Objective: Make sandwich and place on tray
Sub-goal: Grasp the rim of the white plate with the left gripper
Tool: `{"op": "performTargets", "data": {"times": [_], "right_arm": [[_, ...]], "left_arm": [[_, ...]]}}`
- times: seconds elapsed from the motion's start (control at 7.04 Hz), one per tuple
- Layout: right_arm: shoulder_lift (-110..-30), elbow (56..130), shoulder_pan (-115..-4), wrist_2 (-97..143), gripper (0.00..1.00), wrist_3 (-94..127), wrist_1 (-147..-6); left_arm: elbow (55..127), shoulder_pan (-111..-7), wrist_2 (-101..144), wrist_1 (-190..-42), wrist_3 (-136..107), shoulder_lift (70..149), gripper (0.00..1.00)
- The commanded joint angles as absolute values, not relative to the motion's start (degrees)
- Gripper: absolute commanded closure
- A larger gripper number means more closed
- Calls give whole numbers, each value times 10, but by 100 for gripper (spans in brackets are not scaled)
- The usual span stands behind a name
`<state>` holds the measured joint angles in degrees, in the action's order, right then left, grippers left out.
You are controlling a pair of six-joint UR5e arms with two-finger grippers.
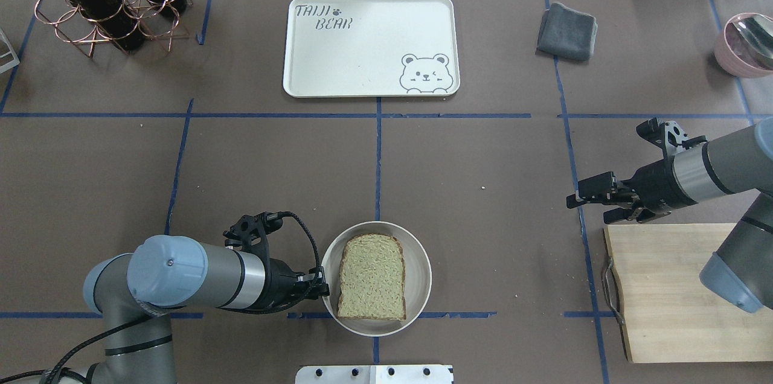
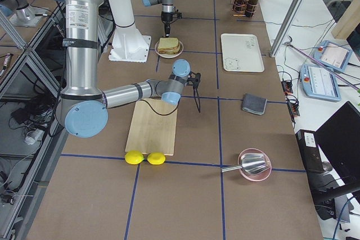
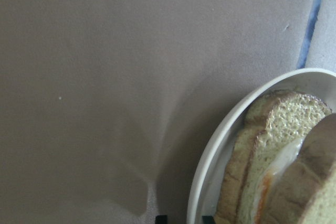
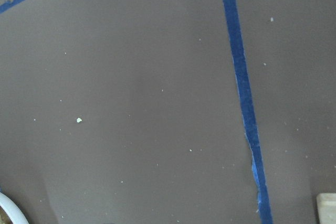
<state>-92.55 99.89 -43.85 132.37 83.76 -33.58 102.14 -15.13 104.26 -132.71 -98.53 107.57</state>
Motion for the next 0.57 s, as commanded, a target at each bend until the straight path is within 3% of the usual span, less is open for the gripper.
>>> {"op": "performTargets", "data": {"times": [0.0, 0.43], "right_arm": [[-925, 997, -439, 1324, 0, 835, -336], [-925, 997, -438, 1323, 0, 835, -336]], "left_arm": [[1013, -151, 1042, -1327, -985, 1084, 71], [1008, -151, 1042, -1327, -985, 1084, 76]]}}
